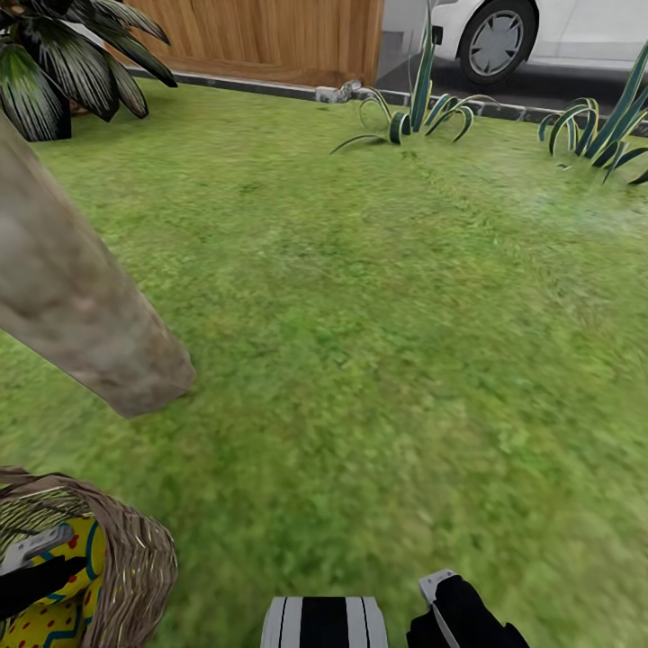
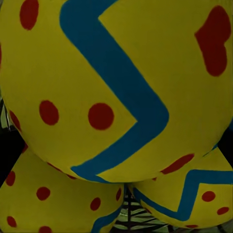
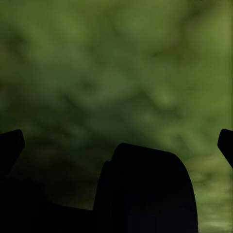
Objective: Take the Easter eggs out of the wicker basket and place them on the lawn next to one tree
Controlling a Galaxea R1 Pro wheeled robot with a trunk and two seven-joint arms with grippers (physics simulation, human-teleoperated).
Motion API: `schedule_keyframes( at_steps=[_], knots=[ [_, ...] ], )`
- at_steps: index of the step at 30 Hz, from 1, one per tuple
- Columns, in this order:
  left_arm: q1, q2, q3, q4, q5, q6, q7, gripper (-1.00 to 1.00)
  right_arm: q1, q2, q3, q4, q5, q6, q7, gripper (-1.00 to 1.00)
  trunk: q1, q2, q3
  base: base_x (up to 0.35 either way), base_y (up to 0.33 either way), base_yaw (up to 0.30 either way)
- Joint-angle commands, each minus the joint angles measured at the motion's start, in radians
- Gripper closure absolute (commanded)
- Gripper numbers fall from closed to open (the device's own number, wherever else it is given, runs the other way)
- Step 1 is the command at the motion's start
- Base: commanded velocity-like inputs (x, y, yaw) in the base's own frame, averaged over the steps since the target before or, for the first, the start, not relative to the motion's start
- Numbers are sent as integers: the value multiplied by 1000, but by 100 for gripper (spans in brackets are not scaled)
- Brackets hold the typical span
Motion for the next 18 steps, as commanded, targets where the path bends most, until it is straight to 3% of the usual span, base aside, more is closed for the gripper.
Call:
schedule_keyframes(
  at_steps=[1, 5, 6, 18],
  knots=[
    [0, -1, 2, -2, 32, 9, -10, -100, 0, 0, 1, -1, 11, 5, 8, -100, 0, 0, -1, 0, 0, 0],
    [0, -1, 5, -6, 32, 9, -11, -100, 0, 0, 4, 0, 11, 4, 8, -100, 0, 0, -1, 0, 0, 0],
    [0, -1, 3, -6, 32, 9, -10, 100, 0, 0, 4, 0, 11, 5, 8, -100, 0, 0, -1, 0, 0, 0],
    [0, -6, -1, -3, 32, 9, -10, 100, 0, 0, 14, 0, 11, 3, 8, -100, 0, 0, -1, 0, 0, 0]
  ],
)
